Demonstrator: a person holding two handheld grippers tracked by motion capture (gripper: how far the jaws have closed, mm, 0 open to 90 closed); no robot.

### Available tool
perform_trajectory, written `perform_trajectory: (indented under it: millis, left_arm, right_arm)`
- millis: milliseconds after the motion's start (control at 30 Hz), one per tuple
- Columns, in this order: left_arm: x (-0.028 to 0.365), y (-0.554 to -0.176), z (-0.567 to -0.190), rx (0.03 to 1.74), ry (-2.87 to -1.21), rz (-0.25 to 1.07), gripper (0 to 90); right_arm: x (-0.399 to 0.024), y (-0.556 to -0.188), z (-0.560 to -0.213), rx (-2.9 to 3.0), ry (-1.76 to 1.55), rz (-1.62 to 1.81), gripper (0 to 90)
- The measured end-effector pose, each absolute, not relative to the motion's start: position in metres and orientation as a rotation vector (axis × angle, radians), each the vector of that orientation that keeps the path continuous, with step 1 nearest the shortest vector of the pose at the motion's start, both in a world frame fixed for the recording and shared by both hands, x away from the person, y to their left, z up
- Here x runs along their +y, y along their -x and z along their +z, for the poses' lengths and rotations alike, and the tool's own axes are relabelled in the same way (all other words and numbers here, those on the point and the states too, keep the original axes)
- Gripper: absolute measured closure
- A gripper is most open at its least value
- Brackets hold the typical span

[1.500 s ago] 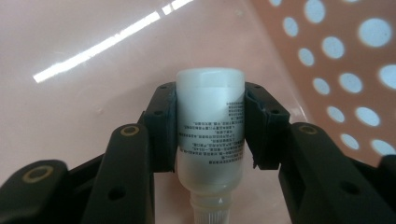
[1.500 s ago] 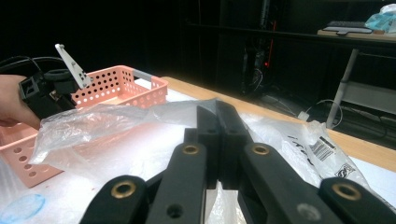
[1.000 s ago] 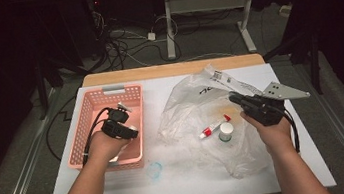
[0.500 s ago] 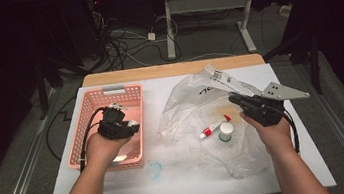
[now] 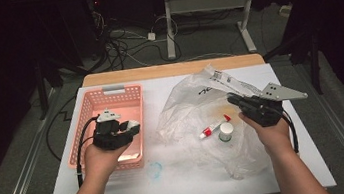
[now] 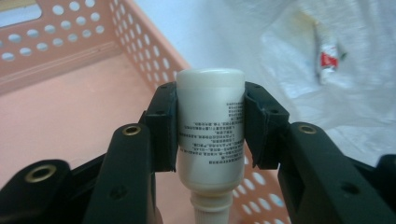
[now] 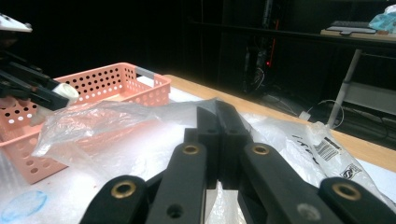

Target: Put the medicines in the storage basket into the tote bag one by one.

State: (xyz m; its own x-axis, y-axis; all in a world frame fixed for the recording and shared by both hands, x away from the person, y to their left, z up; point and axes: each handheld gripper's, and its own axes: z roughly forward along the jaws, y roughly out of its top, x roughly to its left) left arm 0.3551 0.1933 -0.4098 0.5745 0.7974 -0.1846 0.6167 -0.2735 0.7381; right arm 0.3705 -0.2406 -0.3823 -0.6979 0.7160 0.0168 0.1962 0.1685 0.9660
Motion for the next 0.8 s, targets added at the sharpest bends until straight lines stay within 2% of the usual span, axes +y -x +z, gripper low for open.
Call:
perform_trajectory:
  millis: [400, 800]
  left_arm:
    - [0.175, -0.319, -0.404, 1.010, -1.920, 0.293, 58.1]
    - [0.141, -0.299, -0.415, 0.916, -1.960, 0.251, 58.2]
  right_arm:
    - [-0.239, -0.370, -0.382, 2.006, -0.863, 1.551, 90.0]
    - [-0.239, -0.369, -0.382, 2.010, -0.857, 1.545, 90.0]
